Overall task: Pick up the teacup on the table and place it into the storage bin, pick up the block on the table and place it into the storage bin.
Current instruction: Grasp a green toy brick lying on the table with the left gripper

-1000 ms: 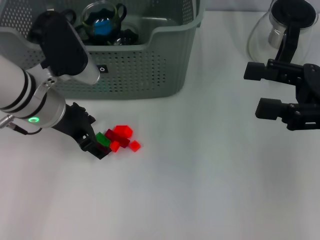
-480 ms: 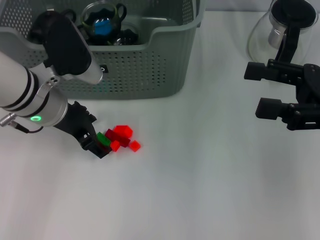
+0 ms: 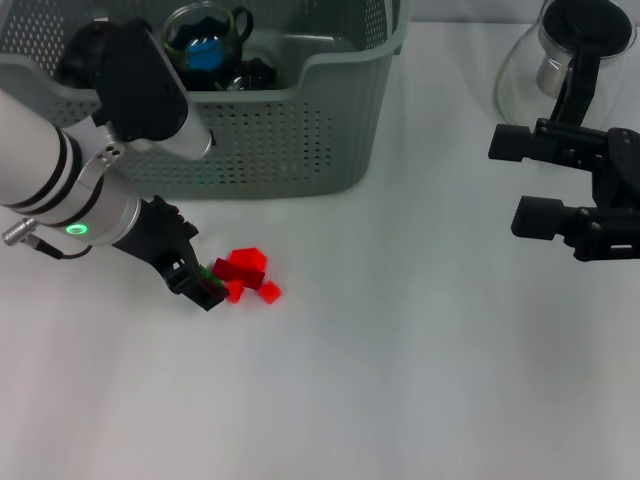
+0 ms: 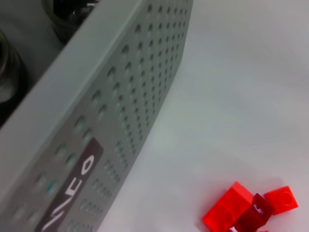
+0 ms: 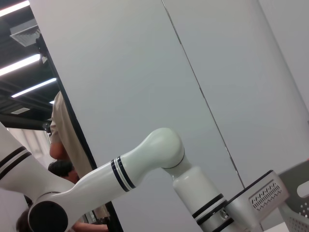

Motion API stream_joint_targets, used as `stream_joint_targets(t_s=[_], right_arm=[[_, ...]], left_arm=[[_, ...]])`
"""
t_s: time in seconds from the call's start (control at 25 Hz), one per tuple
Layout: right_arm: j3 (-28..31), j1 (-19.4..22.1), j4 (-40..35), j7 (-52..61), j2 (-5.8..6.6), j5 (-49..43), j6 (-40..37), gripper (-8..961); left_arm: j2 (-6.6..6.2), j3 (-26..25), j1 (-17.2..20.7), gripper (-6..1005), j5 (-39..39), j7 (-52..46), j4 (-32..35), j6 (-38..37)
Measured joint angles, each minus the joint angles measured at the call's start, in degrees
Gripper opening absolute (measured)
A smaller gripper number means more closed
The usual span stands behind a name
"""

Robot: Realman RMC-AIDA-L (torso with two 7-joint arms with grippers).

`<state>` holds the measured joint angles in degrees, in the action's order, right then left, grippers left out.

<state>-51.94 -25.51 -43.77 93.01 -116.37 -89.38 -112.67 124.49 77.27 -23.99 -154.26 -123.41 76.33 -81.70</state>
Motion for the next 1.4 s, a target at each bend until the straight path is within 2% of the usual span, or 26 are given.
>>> stream_joint_targets(t_s=[0.96, 1.08, 1.4], right_arm=[[0.00, -0.13, 0.62, -0.55, 0.00, 0.00, 0.02, 928], [0.00, -0.17, 0.62, -0.55, 0.00, 0.00, 0.04, 928], [0.00, -0.15, 0.62, -0.55, 0.00, 0.00, 0.08, 928]], left_arm=[[-0.04, 0.59, 0.01, 920, -0.42, -1.89, -1.24, -0.49], [-0.04, 0.60, -0.04, 846, -0.42, -2.19, -1.26, -0.43], [-0.04, 0.60, -0.09, 822, -0.42, -2.54, -1.35, -0.29]])
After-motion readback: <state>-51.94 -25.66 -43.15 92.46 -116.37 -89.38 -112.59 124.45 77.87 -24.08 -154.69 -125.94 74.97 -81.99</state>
